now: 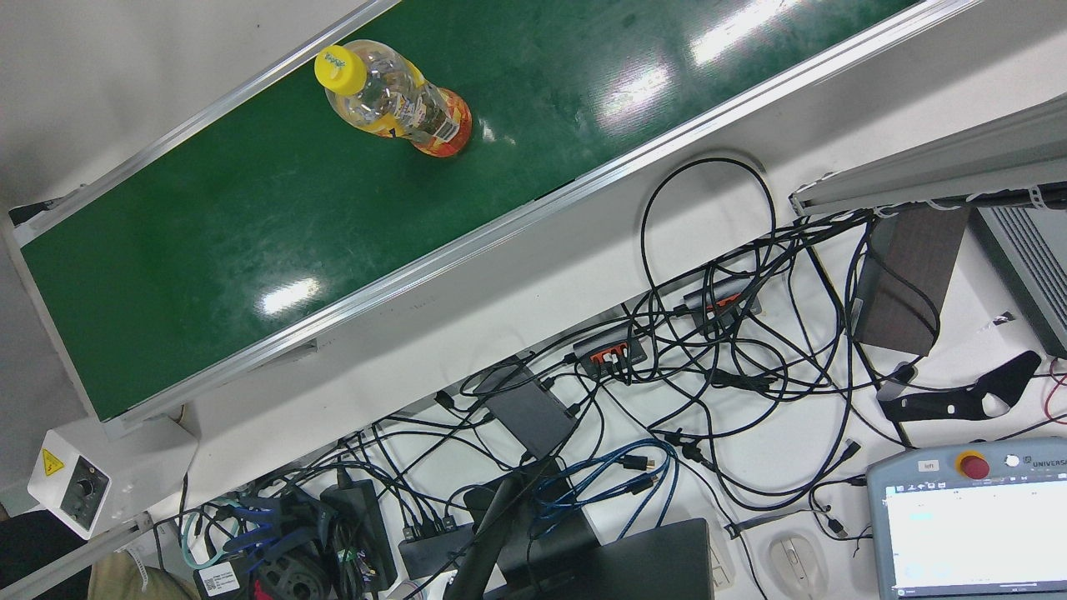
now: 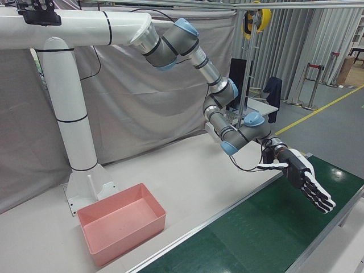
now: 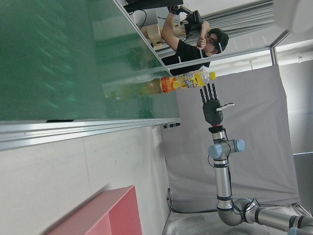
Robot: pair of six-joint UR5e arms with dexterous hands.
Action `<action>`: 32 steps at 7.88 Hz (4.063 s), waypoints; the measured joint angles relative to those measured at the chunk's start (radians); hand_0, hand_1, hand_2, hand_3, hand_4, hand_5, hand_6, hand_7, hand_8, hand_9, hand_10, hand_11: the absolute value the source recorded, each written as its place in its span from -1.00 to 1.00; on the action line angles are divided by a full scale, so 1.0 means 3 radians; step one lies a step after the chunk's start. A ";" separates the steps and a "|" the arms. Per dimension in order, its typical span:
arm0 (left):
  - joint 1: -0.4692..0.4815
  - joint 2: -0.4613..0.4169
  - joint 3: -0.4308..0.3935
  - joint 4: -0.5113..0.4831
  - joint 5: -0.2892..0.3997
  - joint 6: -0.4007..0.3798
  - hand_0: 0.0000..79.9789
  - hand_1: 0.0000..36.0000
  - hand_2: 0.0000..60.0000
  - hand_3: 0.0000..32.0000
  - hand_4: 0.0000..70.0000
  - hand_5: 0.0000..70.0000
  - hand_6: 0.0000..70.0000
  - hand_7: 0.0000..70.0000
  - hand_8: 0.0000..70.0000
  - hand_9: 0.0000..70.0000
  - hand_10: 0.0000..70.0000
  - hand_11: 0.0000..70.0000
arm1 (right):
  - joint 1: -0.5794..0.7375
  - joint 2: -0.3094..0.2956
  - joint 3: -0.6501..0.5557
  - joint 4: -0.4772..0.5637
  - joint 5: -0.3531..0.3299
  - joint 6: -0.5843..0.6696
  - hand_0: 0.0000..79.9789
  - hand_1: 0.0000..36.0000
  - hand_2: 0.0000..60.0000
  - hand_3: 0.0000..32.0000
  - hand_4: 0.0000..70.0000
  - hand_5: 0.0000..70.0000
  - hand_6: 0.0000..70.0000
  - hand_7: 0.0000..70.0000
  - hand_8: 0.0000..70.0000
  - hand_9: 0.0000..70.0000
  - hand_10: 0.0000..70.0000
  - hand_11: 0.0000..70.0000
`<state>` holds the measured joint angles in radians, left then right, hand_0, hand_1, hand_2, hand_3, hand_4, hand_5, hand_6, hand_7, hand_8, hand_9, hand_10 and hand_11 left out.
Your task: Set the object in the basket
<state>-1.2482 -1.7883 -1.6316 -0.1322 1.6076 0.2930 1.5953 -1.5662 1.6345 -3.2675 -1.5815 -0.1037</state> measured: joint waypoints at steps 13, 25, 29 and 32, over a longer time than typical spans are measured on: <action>0.0006 0.0004 0.0010 0.0006 0.0000 0.0000 0.50 -0.63 -1.00 -1.00 -0.81 -0.98 -1.00 -1.00 -1.00 -1.00 -1.00 -1.00 | 0.0000 0.0000 0.0003 -0.0005 0.0000 0.0003 -1.00 -1.00 -1.00 -1.00 -1.00 -1.00 -1.00 -1.00 -1.00 -1.00 -1.00 -1.00; 0.0067 0.0006 0.0053 -0.0020 -0.0005 0.0000 0.49 -0.63 -1.00 -1.00 -0.87 -0.99 -1.00 -1.00 -1.00 -1.00 -1.00 -1.00 | 0.0000 0.0000 0.0008 -0.0004 0.0000 0.0003 -1.00 -1.00 -1.00 -1.00 -1.00 -1.00 -1.00 -1.00 -1.00 -1.00 -1.00 -1.00; 0.0060 -0.0001 0.0067 -0.0050 -0.0005 0.0010 0.51 -0.61 -1.00 -1.00 -0.84 -0.97 -1.00 -1.00 -1.00 -1.00 -1.00 -1.00 | 0.0000 0.0000 0.0008 -0.0004 0.0000 0.0001 -1.00 -1.00 -1.00 -1.00 -1.00 -1.00 -1.00 -1.00 -1.00 -1.00 -1.00 -1.00; 0.0063 -0.0001 0.0064 -0.0036 -0.0005 0.0010 0.51 -0.61 -1.00 -1.00 -0.83 -0.97 -1.00 -1.00 -1.00 -1.00 -1.00 -1.00 | 0.0000 0.0000 0.0008 -0.0003 0.0000 0.0001 -1.00 -1.00 -1.00 -1.00 -1.00 -1.00 -1.00 -1.00 -1.00 -1.00 -1.00 -1.00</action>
<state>-1.2293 -1.7886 -1.6125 -0.1430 1.6061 0.2961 1.5953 -1.5662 1.6367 -3.2684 -1.5815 -0.1034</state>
